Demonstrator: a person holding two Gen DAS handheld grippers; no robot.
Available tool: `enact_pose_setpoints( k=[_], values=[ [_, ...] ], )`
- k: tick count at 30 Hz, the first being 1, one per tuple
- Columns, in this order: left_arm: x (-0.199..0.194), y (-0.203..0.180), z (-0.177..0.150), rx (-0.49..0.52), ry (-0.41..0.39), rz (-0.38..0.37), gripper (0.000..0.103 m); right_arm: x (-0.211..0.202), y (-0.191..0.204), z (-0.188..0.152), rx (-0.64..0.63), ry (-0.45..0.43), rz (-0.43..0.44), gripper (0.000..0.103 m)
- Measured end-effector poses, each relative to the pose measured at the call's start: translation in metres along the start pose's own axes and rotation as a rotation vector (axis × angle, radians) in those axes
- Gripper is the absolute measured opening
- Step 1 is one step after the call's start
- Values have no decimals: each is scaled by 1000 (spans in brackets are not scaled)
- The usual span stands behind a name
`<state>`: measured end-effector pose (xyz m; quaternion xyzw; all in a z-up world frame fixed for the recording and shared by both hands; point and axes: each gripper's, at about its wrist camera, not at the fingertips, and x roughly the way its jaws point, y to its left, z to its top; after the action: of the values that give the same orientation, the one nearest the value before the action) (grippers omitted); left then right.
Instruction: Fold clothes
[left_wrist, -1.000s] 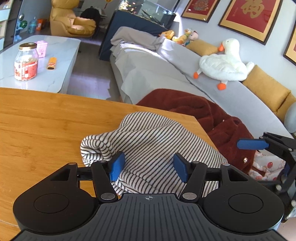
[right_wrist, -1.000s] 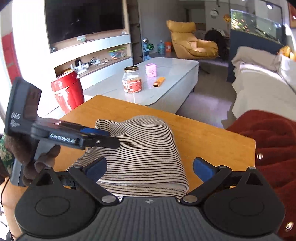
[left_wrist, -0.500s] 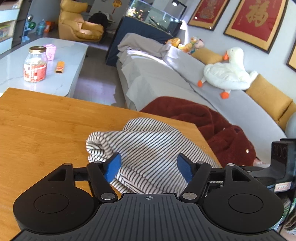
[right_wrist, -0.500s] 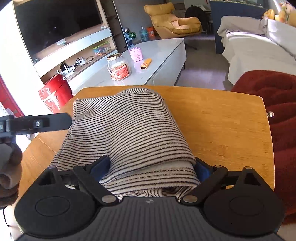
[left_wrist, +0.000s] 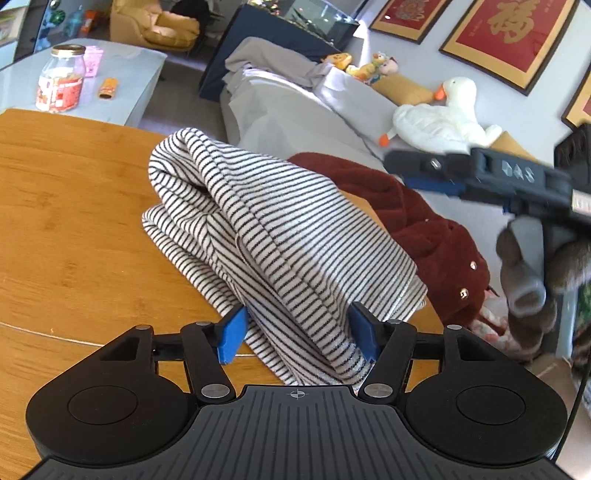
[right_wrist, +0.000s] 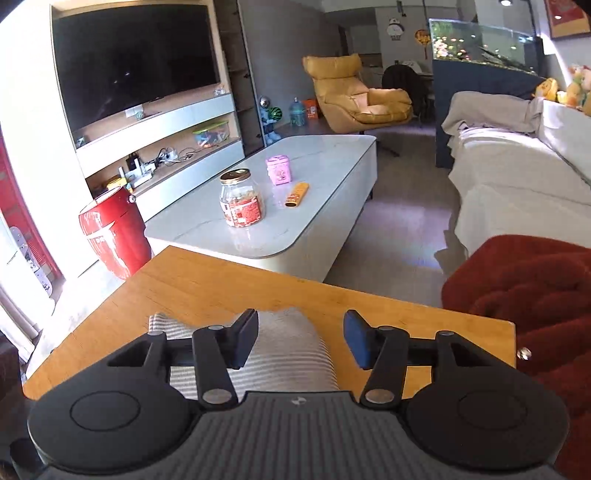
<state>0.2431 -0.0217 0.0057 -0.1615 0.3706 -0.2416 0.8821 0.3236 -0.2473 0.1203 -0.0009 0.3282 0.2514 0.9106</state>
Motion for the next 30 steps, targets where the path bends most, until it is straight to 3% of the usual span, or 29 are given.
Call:
enact_pose_setpoints(
  k=[3,5,8,11,15,19,22,25,30],
  values=[
    [-1,0,-1,7,0,8,70,48,17,9,-57,82,42,53],
    [-1,0,-1,4,1,8,70,84,30,-2,-155,179,-30,56],
    [0,-2,0,11,-3,17,70,102,46,-15,-262,202,-97,62],
    [0,-3,-1,23,-2,17,72,78,45,-4,-229,160,-54,62],
    [0,-2,-2,21,-3,15,74,43,37,-6,-230,88,-74,83],
    [-1,-2,-2,20,-3,13,74,38,-5,-31,-64,119,-101,89],
    [0,-3,-3,23,0,10,74,33,-39,-52,181,132,-4,90],
    [0,-3,-4,29,4,10,76,31,-54,-68,319,141,61,91],
    [0,-2,-4,23,8,8,77,28,-53,-77,357,148,87,92]
  ],
)
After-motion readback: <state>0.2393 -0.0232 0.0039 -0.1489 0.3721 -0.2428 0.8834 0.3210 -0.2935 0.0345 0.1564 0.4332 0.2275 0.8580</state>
